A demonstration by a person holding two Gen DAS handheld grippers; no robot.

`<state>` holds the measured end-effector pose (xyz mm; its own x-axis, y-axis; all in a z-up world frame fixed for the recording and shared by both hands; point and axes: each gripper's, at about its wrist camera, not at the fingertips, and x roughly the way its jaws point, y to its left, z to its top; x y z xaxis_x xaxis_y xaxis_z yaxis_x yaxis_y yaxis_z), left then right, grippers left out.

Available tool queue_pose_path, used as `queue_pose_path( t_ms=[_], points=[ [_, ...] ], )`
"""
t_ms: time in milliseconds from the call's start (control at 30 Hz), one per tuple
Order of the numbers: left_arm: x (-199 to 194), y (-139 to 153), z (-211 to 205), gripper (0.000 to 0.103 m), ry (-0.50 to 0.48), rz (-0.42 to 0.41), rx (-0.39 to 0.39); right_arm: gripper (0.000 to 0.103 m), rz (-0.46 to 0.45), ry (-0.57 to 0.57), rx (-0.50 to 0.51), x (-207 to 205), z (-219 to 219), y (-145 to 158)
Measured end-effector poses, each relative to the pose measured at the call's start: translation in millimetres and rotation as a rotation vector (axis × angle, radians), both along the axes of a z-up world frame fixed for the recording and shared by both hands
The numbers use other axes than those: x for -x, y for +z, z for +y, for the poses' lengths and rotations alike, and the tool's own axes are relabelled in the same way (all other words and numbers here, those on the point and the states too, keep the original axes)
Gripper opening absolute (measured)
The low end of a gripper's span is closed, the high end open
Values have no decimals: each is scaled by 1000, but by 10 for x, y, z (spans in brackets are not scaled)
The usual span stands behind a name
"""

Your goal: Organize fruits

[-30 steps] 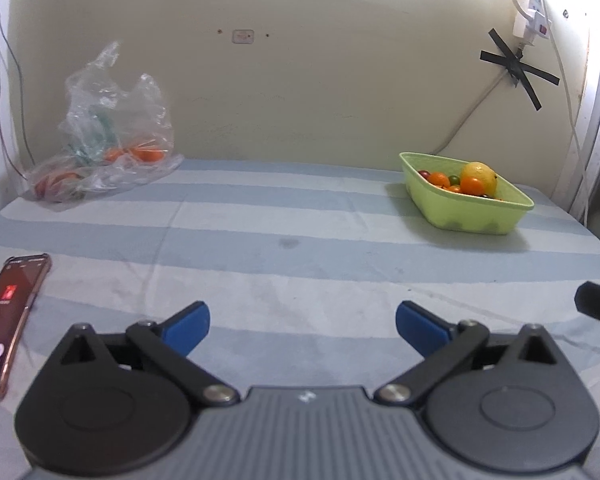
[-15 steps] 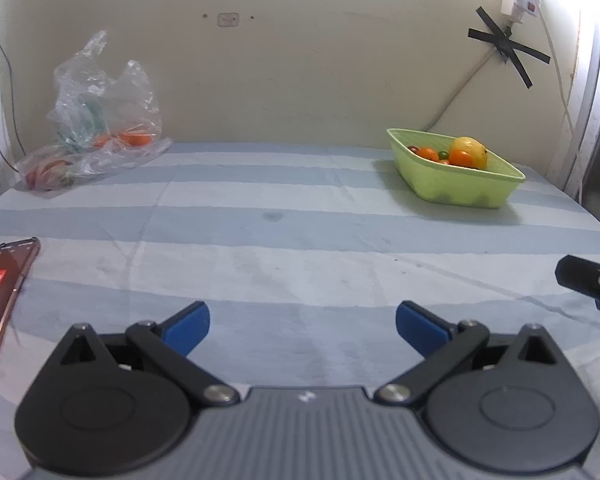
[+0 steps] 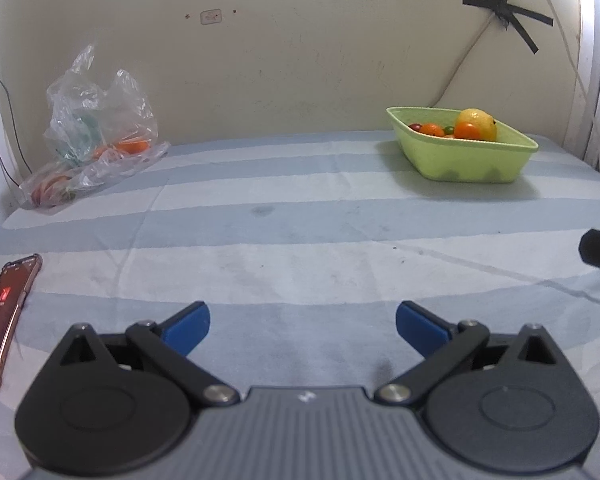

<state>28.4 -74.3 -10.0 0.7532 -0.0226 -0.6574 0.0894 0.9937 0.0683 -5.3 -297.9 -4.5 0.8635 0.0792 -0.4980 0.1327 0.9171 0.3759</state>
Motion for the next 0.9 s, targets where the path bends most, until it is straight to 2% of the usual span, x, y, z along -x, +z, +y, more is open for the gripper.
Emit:
queue_pose_path(
  t_ms=[233,400,900],
  points=[
    [-29,8,-108,103,-27,9,-28,93,-8,-28,-3,-10,-57,10],
    [-62,-25,-176,103,-45,44,-46,93,-1,-30,-8,-24,-84,-9],
    [-72,17,-199,103,-61,75,-33,93,4,-34,37,-67,-78,31]
  ],
)
